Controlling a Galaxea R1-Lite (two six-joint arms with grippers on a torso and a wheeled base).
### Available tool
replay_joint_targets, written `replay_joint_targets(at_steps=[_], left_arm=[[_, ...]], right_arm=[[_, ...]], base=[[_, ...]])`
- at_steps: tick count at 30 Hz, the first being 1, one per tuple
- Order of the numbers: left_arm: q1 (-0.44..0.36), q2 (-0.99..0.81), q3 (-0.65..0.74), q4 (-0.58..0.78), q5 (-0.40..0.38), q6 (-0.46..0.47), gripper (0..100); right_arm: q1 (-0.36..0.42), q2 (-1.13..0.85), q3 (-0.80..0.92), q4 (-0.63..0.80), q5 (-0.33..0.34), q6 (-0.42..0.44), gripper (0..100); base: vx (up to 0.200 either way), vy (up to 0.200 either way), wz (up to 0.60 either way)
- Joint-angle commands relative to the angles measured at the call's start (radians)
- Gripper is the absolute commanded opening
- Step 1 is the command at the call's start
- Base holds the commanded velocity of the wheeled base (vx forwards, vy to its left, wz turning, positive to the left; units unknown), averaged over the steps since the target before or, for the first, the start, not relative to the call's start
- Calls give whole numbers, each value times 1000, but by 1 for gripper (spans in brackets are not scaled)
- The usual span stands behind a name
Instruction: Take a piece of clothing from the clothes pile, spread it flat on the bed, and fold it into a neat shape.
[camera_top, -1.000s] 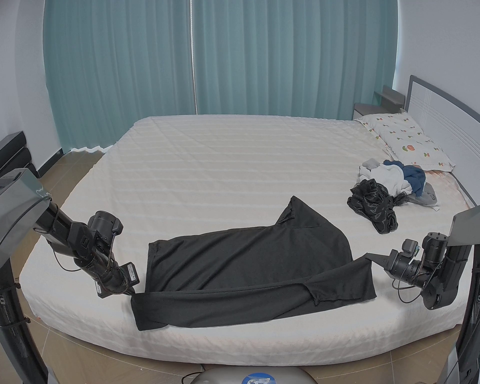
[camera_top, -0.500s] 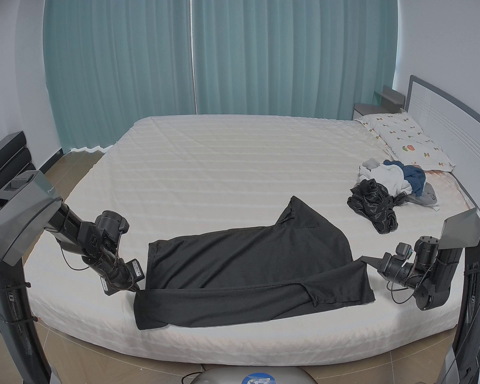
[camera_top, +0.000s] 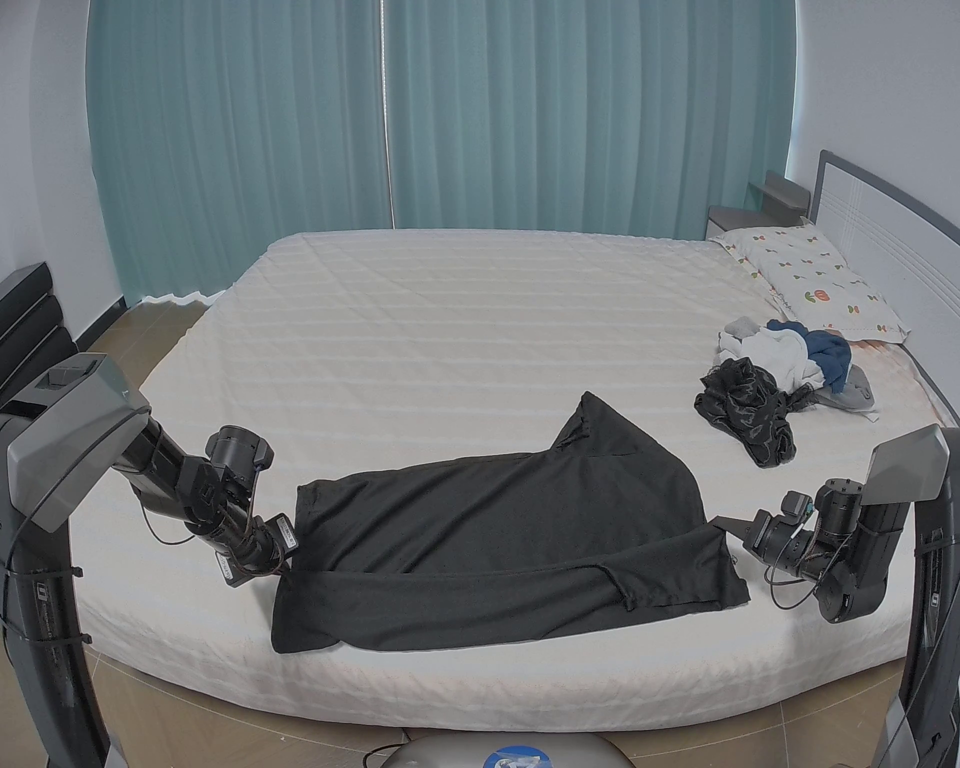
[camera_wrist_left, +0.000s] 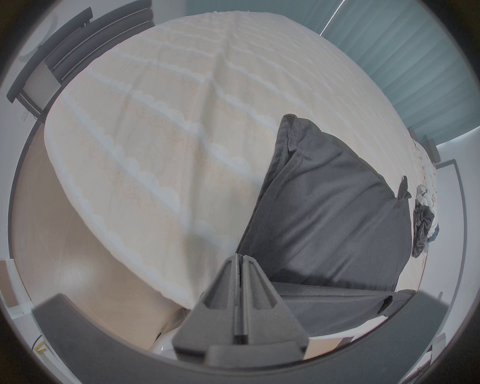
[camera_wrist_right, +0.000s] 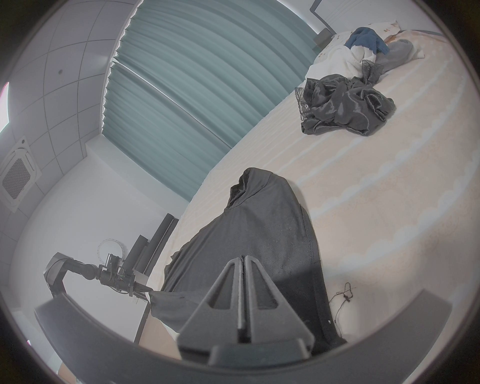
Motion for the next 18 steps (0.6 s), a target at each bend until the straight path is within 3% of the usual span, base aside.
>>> replay_joint_targets(at_steps=[1,7,18], left_arm=[[-5,30,-15,0,6,-15,0],[-5,42,-23,0,31,-38,0],[-12,59,-25,-17,72,-36,0]], right_arm=[[5,27,-15,-4,-4,0,0],[34,57,-44,-8,-73,0,0],[46,77,-71,-8,-116,0,0]], base=[[0,0,0],[0,0,0],[0,0,0]])
